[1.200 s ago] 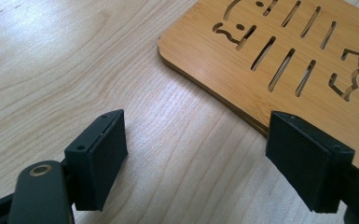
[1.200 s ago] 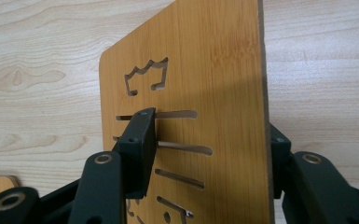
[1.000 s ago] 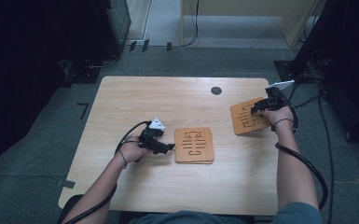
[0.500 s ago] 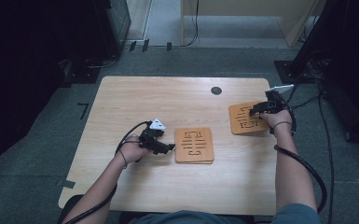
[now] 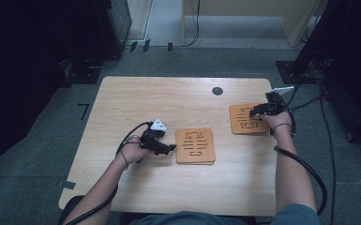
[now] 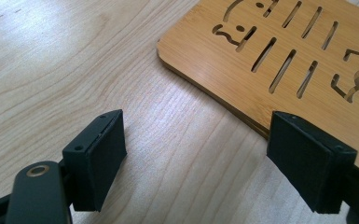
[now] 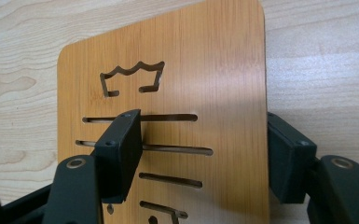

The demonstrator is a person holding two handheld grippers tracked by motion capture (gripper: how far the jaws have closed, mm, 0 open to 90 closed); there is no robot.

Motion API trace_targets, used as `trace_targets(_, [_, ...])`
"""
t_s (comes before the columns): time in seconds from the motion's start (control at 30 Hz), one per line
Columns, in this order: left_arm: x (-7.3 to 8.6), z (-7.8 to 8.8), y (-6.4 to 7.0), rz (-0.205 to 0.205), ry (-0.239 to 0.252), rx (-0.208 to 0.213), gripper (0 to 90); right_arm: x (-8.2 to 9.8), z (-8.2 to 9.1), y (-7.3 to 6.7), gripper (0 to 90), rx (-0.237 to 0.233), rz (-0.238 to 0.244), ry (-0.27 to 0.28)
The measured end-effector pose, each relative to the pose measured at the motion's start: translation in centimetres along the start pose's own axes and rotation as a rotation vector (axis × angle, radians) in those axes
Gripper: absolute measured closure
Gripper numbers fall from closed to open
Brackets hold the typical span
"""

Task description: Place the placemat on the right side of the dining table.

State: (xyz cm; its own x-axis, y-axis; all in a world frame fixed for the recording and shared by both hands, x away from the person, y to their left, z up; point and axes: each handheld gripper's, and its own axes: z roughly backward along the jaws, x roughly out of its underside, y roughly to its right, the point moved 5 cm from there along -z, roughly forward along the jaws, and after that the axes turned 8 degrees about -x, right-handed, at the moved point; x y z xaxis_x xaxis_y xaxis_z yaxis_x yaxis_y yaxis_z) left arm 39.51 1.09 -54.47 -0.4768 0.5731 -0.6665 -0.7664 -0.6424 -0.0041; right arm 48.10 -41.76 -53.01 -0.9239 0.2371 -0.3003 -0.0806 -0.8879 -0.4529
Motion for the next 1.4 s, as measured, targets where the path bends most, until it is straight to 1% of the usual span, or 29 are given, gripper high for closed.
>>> trace_targets(0.07, [0.0,0.0,0.0,-0.001,0.000,0.000,18.7,0.0,0.0,-0.1,36.3,0.006,0.005,-0.008])
trace_targets(0.13, [0.0,0.0,0.0,-0.002,-0.001,-0.001,18.7,0.0,-0.1,-0.1,36.1,0.042,0.040,-0.009])
trace_targets(0.17, [0.0,0.0,0.0,-0.002,-0.001,-0.001,18.7,-0.1,-0.1,-0.1,35.5,0.051,0.048,-0.006])
trace_targets(0.2, [0.0,0.0,0.0,-0.002,-0.001,-0.001,18.7,-0.1,-0.1,-0.1,35.5,0.051,0.048,-0.006])
trace_targets(0.23, [0.0,0.0,0.0,-0.001,-0.001,0.000,18.7,-0.1,-0.2,-0.1,35.0,0.049,0.062,-0.001])
trace_targets(0.3, [0.0,0.0,0.0,-0.002,0.000,0.001,18.6,-0.1,-0.2,-0.2,35.1,0.053,0.074,-0.001])
trace_targets(0.57, [0.0,0.0,0.1,-0.003,0.000,0.002,18.5,0.0,-0.2,-0.2,35.0,0.053,0.080,-0.001])
trace_targets(0.6, [0.0,0.0,0.1,-0.003,0.000,0.002,18.6,0.1,-0.1,-0.3,34.3,0.058,0.092,-0.005])
trace_targets(0.83, [0.0,0.0,0.1,-0.004,0.001,0.000,18.5,0.3,0.2,-0.5,31.1,0.075,0.128,0.005])
trace_targets(0.93, [0.0,-0.1,0.1,-0.005,0.001,-0.002,18.5,0.4,0.3,-0.7,29.5,0.075,0.144,0.012])
trace_targets(1.0, [0.0,-0.1,0.1,-0.005,0.001,0.000,18.5,0.4,0.4,-0.9,26.4,0.082,0.151,0.029])
trace_targets(1.07, [0.0,-0.1,0.1,-0.005,0.002,0.001,18.5,0.5,0.4,-1.1,23.6,0.077,0.164,0.037])
trace_targets(1.2, [0.0,-0.1,0.1,-0.008,0.003,-0.002,18.5,0.6,0.6,-1.5,23.8,0.085,0.179,0.046])
trace_targets(1.27, [0.0,-0.1,0.1,-0.006,0.003,-0.001,18.5,0.8,0.6,-1.9,23.7,0.077,0.192,0.041])
trace_targets(1.4, [0.0,-0.1,0.1,-0.008,0.003,0.000,18.5,1.1,0.5,-2.3,23.6,0.082,0.223,0.040])
